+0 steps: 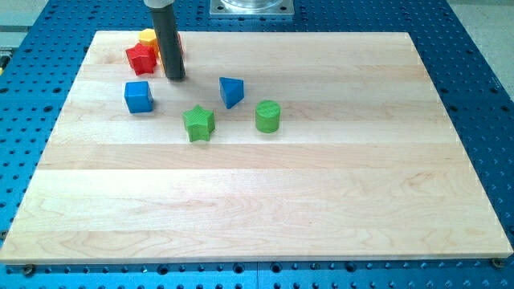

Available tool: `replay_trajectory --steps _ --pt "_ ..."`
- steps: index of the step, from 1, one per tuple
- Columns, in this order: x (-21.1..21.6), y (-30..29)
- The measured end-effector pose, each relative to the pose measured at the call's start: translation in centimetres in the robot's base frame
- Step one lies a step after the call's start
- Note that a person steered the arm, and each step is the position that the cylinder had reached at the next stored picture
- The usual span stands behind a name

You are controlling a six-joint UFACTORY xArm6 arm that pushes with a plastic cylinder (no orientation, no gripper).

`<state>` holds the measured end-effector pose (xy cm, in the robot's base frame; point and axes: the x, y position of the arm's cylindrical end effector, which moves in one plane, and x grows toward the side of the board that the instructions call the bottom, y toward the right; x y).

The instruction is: Place the blue triangle at the center right of the board

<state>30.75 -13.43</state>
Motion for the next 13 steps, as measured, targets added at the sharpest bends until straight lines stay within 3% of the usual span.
replay_trajectory --steps 2,4,5,7,8,9,12,13 --pt "0.0 0.1" --pt "5.2 0.9" --pt "5.9 5.5" --pt "4.7 17.8" --pt "1.6 20.6" --pt "-2.1 20.9" --pt "1.9 26.4" --pt "-1.2 23.2"
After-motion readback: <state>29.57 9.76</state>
